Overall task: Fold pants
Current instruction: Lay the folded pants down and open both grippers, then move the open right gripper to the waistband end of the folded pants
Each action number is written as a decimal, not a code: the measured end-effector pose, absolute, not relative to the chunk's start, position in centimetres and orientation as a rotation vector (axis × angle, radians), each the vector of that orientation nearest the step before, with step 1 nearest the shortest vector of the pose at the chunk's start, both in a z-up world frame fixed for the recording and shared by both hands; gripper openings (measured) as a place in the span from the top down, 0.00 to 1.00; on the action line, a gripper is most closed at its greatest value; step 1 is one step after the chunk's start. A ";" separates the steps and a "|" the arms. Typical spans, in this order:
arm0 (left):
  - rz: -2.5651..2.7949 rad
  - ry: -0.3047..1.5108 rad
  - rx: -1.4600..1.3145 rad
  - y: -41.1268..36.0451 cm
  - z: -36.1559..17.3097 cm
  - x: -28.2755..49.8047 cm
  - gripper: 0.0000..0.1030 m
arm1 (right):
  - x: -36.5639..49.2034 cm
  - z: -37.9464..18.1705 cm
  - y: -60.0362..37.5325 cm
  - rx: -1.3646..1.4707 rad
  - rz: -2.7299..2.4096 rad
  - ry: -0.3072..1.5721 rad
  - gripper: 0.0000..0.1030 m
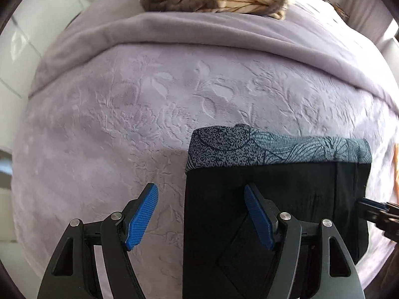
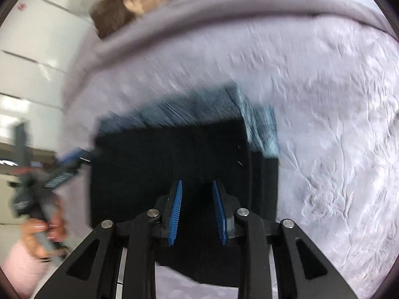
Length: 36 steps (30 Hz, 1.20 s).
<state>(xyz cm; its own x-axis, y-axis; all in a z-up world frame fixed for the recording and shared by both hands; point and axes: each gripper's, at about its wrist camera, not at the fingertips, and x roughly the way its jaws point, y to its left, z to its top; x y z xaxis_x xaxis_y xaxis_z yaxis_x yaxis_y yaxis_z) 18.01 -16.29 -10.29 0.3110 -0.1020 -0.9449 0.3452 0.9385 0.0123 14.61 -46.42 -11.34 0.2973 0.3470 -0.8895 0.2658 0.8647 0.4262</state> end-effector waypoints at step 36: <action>-0.348 1.422 0.345 -16.8 -11.6 10.7 0.00 | 2.9 -11.4 -46.9 0.624 -0.014 1.334 0.20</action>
<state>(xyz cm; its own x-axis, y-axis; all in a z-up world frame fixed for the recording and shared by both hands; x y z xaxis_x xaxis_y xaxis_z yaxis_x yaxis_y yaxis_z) 10.69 -16.79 -11.57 0.1156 -0.0287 -0.9929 0.4334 0.9009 0.0244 2.86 -46.89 -11.41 0.2597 0.3368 -0.9051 0.3560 0.8378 0.4139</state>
